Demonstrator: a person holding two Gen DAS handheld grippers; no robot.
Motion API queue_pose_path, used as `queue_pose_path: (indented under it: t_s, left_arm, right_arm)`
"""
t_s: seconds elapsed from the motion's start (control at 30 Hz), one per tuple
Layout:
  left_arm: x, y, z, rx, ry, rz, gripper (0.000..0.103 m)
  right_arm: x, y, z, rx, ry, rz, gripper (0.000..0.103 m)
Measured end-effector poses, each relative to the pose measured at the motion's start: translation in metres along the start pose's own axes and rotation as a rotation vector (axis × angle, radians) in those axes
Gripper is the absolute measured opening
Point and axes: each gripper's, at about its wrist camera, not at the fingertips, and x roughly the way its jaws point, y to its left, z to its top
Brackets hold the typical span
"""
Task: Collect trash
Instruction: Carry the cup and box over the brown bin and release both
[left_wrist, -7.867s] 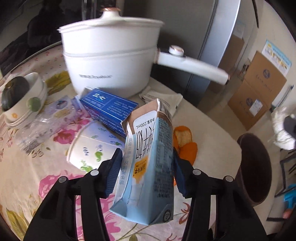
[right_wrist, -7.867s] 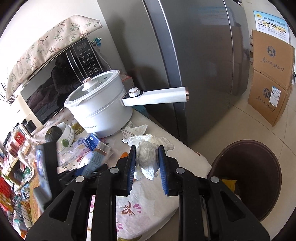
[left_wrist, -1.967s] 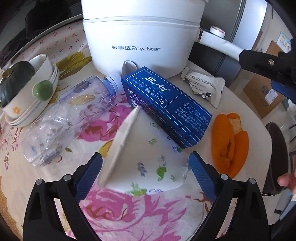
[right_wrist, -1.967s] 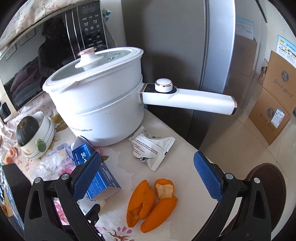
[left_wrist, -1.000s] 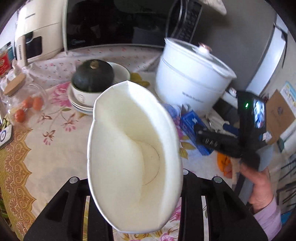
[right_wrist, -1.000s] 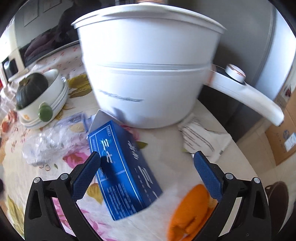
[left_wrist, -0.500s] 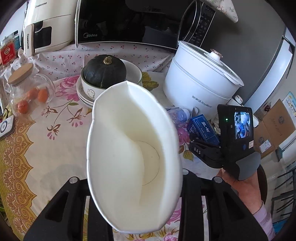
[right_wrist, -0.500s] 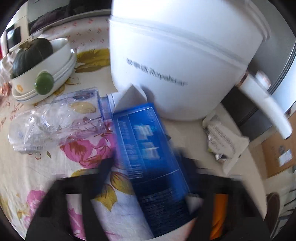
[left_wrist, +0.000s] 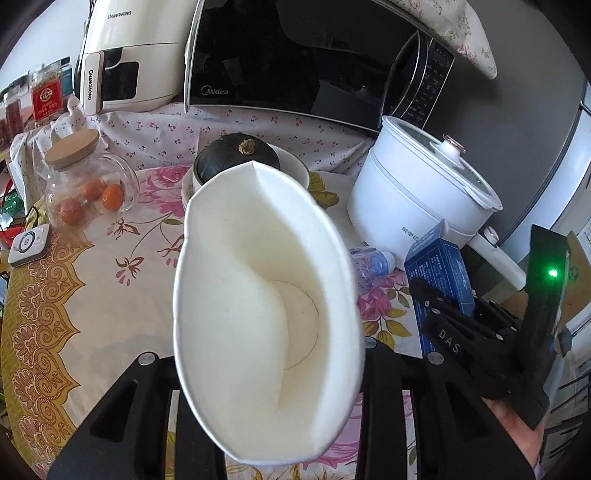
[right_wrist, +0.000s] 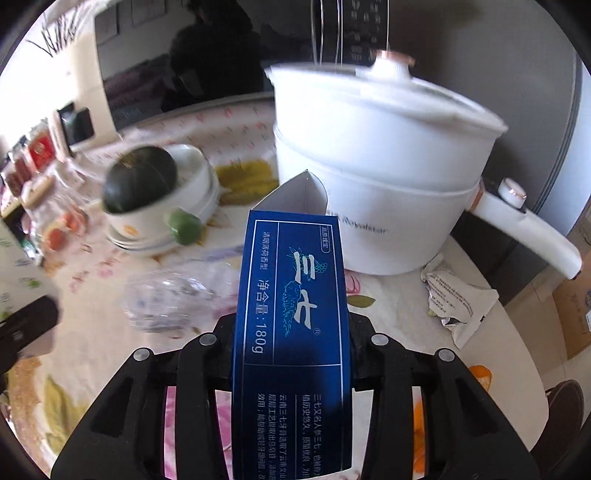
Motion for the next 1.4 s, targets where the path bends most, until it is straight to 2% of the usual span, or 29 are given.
queue_pose_path:
  t_s: [0.2, 0.43, 0.77, 1.0, 1.4]
  left_arm:
    - [-0.01, -0.01, 0.001, -0.025, -0.047, -0.018, 0.032]
    - [-0.022, -0.038, -0.009, -0.011, -0.071, -0.08, 0.032]
    - [-0.039, -0.098, -0.029, 0.008, -0.102, -0.208, 0.032]
    - [-0.048, -0.146, -0.042, 0.068, -0.108, -0.284, 0.032]
    - [-0.049, -0.214, -0.062, 0.143, -0.073, -0.387, 0.032]
  right_arm:
    - [-0.047, -0.004, -0.015, -0.007, -0.075, 0.005, 0.038]
    - [-0.079, -0.026, -0.024, 0.01, -0.138, -0.036, 0.038]
    - [-0.128, -0.079, -0.038, 0.075, -0.189, -0.104, 0.038]
    - [-0.156, -0.12, -0.05, 0.122, -0.217, -0.155, 0.038]
    - [-0.192, -0.187, -0.079, 0.198, -0.241, -0.262, 0.038]
